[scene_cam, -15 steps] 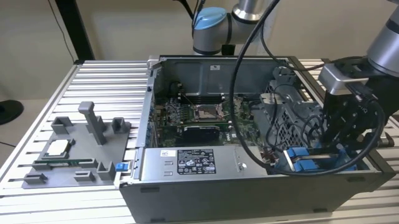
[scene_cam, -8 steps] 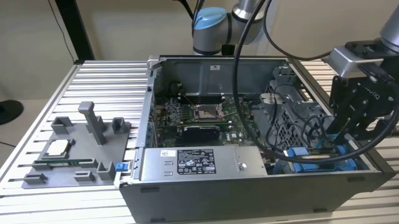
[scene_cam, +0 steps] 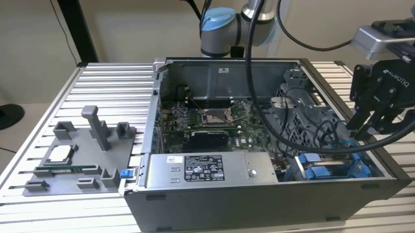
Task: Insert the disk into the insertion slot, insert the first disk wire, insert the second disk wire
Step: 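Insert the first disk wire, then insert the second disk wire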
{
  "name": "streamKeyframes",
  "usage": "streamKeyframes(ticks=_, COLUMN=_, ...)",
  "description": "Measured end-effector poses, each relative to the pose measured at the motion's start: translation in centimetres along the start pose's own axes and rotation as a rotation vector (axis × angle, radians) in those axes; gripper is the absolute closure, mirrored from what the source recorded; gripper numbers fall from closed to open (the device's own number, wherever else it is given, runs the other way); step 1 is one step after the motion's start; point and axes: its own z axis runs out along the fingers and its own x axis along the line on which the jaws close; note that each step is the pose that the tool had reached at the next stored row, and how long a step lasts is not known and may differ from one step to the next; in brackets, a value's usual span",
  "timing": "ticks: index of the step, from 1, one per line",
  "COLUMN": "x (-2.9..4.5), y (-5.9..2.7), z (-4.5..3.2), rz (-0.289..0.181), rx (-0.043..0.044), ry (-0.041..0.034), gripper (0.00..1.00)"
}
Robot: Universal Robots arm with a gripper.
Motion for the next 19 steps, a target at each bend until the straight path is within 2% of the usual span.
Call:
streamKeyframes(ticks=9, x=-0.03, y=0.0, z=-1.97, rz=0.0, rx=0.0, ry=0.0001, gripper=0.0)
streamKeyframes(ticks=19, x=-0.03, y=0.0, z=-2.12, rz=0.0, rx=0.0, ry=0.0, gripper=0.0)
